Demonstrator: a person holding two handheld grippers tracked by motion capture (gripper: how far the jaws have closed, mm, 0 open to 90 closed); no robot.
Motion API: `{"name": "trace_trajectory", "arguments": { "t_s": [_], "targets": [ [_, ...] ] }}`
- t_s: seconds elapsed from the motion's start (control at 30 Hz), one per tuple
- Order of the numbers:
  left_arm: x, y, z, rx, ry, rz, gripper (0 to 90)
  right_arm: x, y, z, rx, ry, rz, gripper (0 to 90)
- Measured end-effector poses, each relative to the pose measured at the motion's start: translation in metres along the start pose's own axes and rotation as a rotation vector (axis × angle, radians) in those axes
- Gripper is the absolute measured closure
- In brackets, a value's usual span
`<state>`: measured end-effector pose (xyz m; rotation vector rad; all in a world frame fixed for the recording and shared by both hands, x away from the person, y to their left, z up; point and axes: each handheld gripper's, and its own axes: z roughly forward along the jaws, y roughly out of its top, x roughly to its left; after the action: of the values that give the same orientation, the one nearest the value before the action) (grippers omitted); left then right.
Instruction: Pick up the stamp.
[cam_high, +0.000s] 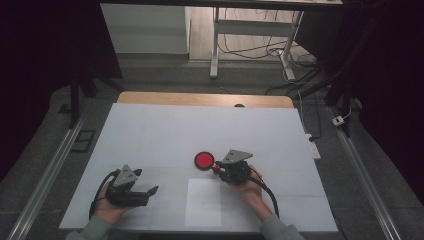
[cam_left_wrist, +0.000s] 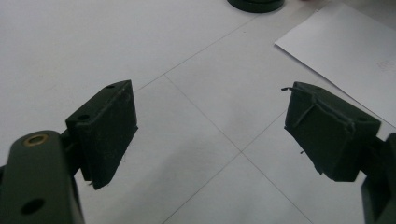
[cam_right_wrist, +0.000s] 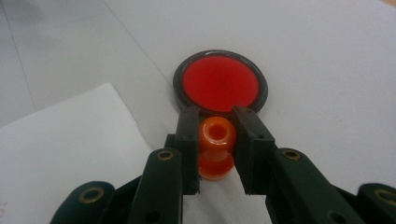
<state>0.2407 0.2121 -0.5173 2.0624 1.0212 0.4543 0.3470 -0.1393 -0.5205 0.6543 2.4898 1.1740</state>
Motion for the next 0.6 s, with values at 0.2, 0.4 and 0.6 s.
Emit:
{"name": "trace_trajectory", "arguments": {
  "t_s": [0.2, 0.4, 0.6],
  "targets": [
    [0.0002, -0.0002, -0.0001, 0.0, 0.001, -0.002, 16.8, 0.0004, 0.0014, -0.0033, -0.023, 0.009, 0.009, 72.2],
    [0.0005, -0.0003, 0.0001, 0.001, 0.002, -0.003, 16.8, 0.0006, 0.003, -0.0069, -0.043, 0.012, 0.014, 72.2],
    [0.0008, -0.0004, 0.0005, 0.003, 0.001, -0.003, 16.8, -0.0001, 0.0038, -0.01, -0.051, 0.011, 0.016, 72.2]
  ]
}}
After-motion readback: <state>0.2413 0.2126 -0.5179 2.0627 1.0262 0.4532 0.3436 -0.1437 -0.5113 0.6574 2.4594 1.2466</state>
